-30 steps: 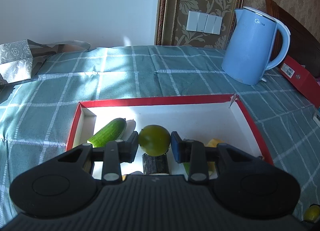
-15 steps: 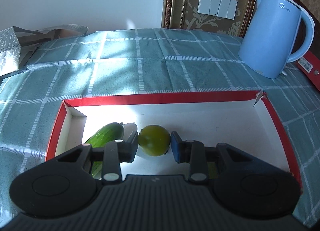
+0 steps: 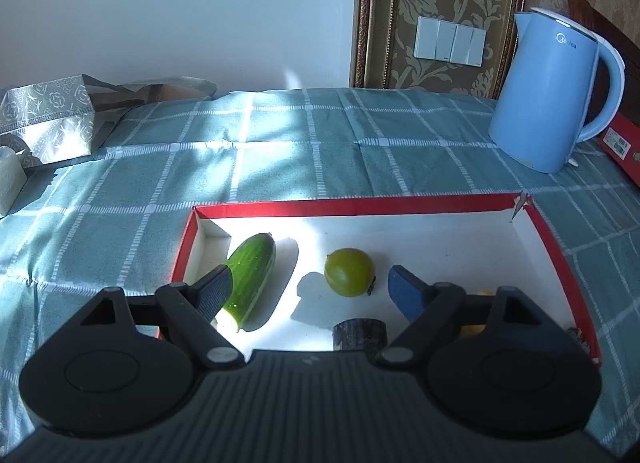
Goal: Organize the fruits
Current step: 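Lower the lime into the tray and open the left gripper while the right gripper carries its lime, then lower the lime into the tray and open the right gripper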
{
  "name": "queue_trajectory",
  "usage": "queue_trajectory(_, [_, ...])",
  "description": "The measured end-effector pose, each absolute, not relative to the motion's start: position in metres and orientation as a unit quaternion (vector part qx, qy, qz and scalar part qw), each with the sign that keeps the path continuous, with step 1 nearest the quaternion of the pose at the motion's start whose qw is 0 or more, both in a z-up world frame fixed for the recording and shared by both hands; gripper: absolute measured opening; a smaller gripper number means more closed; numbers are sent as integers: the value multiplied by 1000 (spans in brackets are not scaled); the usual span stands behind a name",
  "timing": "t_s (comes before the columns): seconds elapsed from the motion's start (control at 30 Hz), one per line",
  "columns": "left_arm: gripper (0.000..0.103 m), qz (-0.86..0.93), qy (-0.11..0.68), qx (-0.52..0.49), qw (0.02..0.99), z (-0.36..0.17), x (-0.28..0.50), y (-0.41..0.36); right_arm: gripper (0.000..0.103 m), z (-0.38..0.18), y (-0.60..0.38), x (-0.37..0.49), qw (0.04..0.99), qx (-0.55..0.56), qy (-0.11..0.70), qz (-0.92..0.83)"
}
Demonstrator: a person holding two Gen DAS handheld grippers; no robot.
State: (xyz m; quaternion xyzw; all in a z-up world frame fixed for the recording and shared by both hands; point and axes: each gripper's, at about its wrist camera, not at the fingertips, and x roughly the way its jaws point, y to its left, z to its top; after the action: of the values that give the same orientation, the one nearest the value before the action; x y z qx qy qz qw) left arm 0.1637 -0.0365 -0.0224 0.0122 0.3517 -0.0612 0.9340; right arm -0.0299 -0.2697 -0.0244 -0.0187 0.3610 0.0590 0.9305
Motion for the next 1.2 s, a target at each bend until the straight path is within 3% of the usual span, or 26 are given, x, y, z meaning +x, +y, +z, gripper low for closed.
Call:
queue_trajectory(0.3, [84, -34, 343, -15, 939, -4, 79, 18, 34, -11, -234, 29, 935, -72, 329, 111])
queue_trajectory(0.87, [84, 12, 374, -30, 927, -17, -4, 50, 35, -66, -204, 92, 912, -106, 375, 132])
queue_trajectory(0.93, [84, 0, 373, -26, 927, -17, -5, 43, 40, -62, -206, 88, 914, -105, 366, 136])
queue_trajectory(1.07, [84, -26, 370, -12, 929, -17, -2, 22, 59, -47, -218, 72, 926, -97, 339, 134])
queue_trajectory(1.2, [84, -62, 363, 14, 930, -18, 2, -7, 60, -29, -241, 44, 940, -62, 316, 116])
